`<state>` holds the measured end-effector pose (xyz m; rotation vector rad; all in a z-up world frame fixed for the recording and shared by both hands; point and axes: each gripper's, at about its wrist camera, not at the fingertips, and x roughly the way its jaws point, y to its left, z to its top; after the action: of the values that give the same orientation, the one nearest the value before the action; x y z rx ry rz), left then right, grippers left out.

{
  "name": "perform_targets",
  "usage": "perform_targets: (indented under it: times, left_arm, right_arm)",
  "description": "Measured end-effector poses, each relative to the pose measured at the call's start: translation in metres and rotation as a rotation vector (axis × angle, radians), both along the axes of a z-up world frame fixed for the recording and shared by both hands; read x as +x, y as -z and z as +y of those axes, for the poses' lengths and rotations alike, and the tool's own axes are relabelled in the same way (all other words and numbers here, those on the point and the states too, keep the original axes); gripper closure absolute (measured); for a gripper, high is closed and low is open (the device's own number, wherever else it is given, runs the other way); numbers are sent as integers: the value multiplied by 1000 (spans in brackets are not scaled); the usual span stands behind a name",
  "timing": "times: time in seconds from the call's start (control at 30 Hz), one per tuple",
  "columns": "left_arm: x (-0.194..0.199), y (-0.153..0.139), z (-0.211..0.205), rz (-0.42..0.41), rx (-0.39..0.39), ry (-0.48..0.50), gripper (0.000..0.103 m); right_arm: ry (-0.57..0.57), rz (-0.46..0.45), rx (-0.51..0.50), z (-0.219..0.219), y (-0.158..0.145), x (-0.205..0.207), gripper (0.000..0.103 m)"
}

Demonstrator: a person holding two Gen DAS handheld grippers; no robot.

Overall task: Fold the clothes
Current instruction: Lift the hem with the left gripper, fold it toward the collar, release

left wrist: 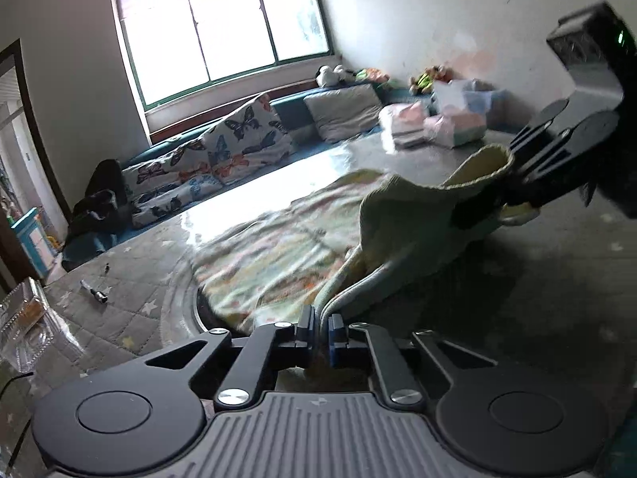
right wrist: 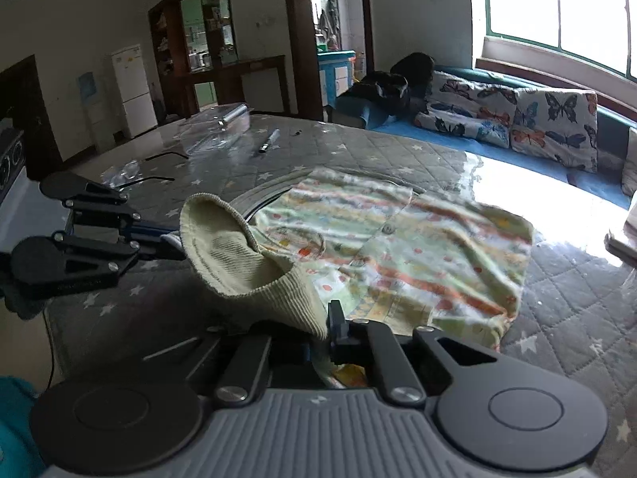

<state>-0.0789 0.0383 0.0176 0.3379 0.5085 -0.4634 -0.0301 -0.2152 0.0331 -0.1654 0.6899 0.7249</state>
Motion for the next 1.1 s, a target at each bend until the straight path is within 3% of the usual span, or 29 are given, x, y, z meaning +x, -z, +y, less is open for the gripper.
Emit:
perform_targets:
  times: [0.23, 0.4, 0.67, 0.83, 0.97, 1.1]
  left_arm:
    - [-49, -27, 8, 71, -89, 73, 96]
    - [-47, -31, 12, 93, -120, 52, 96]
    - [18, -42, 22, 89, -164, -31, 96]
    - [77, -37, 26, 115, -177, -89, 96]
    - [131, -13, 28, 179, -163, -156, 96]
    - [169, 17, 32, 265, -159, -220, 95]
  right_arm:
    - [-94, 37, -19, -16, -26, -54, 96]
    - [-128, 44, -36, -12, -35, -50, 97]
    - [-139, -22, -88, 15, -55, 24, 97]
    - [-104, -34, -125, 35, -50, 88, 97]
    - [-34, 2, -121, 49, -21, 137, 95]
    - [80, 27, -86, 48, 10, 163, 85]
